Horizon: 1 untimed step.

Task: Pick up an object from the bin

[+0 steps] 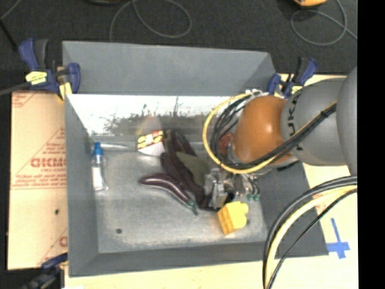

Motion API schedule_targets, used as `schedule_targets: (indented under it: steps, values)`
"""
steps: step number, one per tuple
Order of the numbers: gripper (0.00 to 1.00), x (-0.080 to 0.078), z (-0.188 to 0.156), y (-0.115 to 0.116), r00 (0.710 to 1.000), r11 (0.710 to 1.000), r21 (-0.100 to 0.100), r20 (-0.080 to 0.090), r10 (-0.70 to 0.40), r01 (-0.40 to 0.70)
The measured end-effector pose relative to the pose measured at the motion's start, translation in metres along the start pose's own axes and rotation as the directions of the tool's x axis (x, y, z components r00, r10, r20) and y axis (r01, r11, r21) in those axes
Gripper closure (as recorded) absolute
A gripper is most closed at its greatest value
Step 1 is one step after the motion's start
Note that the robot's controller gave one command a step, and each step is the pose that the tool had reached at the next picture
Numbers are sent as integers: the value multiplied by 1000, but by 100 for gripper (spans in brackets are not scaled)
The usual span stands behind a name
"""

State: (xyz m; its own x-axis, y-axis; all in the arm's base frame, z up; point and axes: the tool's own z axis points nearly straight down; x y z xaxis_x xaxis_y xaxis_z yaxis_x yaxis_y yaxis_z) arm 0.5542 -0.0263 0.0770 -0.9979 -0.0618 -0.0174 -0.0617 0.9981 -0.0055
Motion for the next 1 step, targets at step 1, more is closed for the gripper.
schedule_targets:
  steps: [1]
  values:
    - [100,0,0,0,1000,1000,0,0,-1,1]
